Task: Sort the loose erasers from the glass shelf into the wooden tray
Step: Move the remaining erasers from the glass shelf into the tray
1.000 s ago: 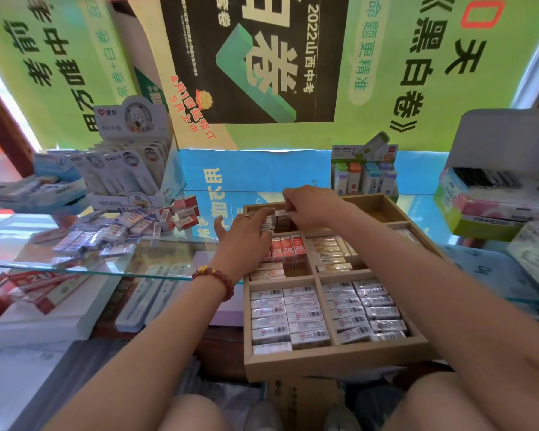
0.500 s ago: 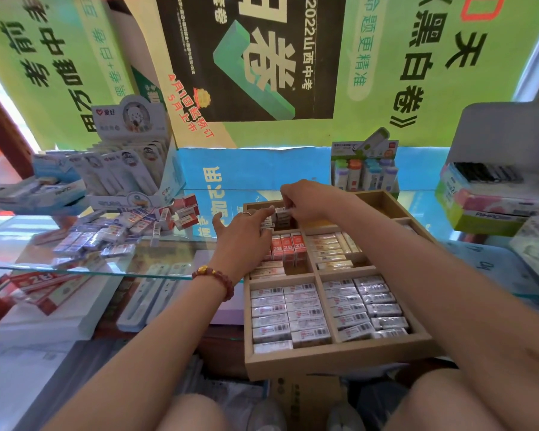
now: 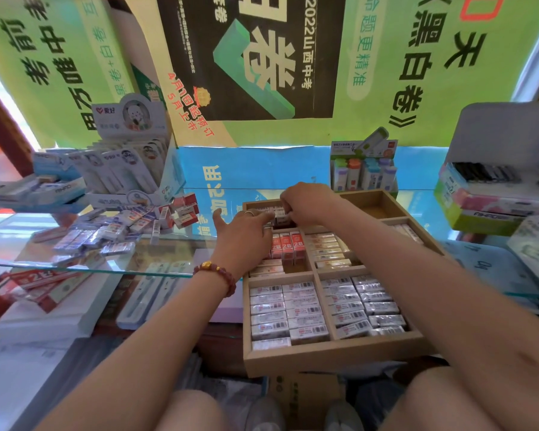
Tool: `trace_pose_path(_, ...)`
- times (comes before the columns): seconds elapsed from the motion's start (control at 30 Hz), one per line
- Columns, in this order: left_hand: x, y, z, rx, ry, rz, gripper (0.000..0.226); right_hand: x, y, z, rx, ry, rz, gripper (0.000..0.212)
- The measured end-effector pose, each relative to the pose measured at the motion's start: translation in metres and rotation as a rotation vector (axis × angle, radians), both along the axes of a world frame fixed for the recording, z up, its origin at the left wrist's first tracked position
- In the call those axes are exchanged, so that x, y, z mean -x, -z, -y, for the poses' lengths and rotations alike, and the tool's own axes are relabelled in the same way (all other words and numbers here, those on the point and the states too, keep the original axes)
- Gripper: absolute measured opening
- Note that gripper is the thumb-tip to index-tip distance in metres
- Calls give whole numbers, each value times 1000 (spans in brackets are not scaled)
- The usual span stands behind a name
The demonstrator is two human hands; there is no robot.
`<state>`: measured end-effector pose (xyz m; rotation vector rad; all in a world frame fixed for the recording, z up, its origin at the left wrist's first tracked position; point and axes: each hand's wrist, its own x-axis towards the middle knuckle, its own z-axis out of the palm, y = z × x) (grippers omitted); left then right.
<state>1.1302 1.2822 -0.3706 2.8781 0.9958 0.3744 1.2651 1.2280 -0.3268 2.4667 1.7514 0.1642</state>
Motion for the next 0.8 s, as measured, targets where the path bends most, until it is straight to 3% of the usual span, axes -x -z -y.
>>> trace_pose_path(0.13,-3,-1,1,-30,12,-52,41,8,6,-6,-34,33,139,19)
trace_pose_path(0.27,-5,-2,0,-31,14,-71,41,10,10,-11,-52,73,143,19)
trace_pose_path(0.47,-4,1,-1,-17,5,-63,39,-1,15,-11,-77,62,1,30)
trace_pose_path(0.67,-3,3,-3,4,-9,-29,31,-1,20,-10,-98,93,-33,26)
trace_pose_path(0.73,-2,5,-4,19,-6,31,30,-2,16,-11,-79,130,-118,24)
trace_pose_path(0.8,0,5,-4,27,-13,121,29,-2,6,-9,-12,166,-215,35)
